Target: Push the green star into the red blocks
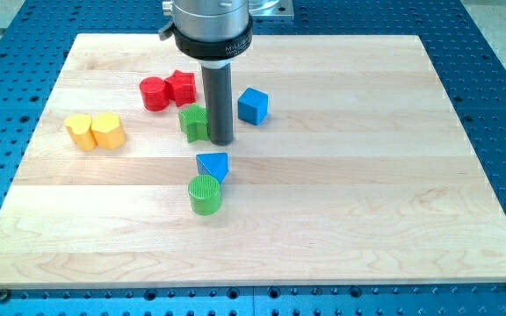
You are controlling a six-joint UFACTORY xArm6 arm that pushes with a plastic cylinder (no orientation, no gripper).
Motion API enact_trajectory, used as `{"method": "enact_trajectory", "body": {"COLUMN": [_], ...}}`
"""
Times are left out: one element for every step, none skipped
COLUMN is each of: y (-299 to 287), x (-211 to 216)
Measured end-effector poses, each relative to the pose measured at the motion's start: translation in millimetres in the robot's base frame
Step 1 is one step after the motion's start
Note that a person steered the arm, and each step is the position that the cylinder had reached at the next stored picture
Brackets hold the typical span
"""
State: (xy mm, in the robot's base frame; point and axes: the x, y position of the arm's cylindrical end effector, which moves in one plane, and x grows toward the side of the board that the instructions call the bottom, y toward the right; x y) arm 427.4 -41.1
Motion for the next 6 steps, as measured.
{"method": "enact_trajectory", "body": {"y": [-9, -32, -40, -56, -60, -54], "x": [10, -9, 3, 16, -28, -25]}}
